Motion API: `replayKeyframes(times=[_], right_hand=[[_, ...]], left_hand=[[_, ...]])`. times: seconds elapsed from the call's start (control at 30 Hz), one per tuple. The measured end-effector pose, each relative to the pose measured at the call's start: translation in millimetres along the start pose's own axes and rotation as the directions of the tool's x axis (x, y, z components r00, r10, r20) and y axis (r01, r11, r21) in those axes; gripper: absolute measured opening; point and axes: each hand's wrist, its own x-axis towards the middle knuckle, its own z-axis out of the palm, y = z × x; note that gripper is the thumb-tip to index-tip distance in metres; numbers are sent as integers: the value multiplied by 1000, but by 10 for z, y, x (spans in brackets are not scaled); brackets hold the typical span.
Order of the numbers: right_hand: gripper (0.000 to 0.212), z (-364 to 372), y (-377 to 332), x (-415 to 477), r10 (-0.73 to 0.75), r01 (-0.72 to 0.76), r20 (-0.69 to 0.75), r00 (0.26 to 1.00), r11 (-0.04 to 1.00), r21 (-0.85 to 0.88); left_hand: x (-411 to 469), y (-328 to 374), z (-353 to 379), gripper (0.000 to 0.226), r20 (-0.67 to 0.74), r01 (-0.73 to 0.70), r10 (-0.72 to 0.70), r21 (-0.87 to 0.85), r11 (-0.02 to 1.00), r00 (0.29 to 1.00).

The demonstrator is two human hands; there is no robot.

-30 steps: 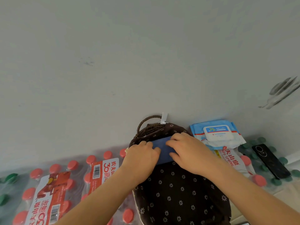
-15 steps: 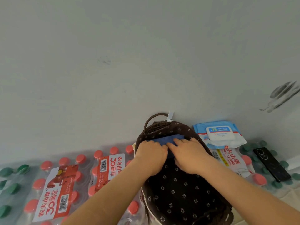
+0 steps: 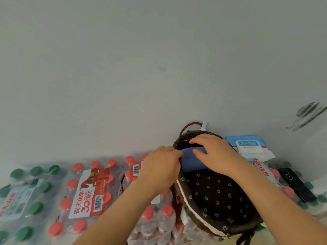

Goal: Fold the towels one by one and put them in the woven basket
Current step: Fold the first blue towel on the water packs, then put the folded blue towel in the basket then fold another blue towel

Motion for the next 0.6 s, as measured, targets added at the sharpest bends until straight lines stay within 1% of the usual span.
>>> replayKeyframes(times=[0.1, 0.13, 0.3, 0.37, 0.43, 0.5, 0.6], right_hand=[[34, -11, -444, -46, -44, 47, -49, 998, 997, 61], [33, -2, -623, -78, -56, 60, -53, 997, 995, 77], [32, 237, -1686, -244, -181, 189, -63, 981, 965, 181], [32, 399, -2184, -287, -231, 234, -42, 972, 941, 245], [31, 579, -2699, -311, -289, 277, -17, 957, 899, 340], [28, 748, -3214, -336, -332, 276, 35, 943, 833, 480], [22, 1000, -3948, -396, -406, 184, 142, 903, 664, 725]], left_hand=[[-373, -182, -229, 38, -69, 44, -52, -117, 992, 996], [-516, -255, -301, 39, -92, 56, -70, -147, 988, 993], [-1416, -705, -747, 29, -189, 136, -175, -201, 970, 966], [-1828, -927, -964, 24, -223, 213, -260, -213, 953, 940], [-2260, -1183, -1172, 22, -269, 312, -368, -228, 922, 890], [-2690, -1447, -1351, 23, -326, 396, -474, -278, 875, 818], [-3329, -1797, -1597, 36, -359, 501, -649, -426, 753, 671]])
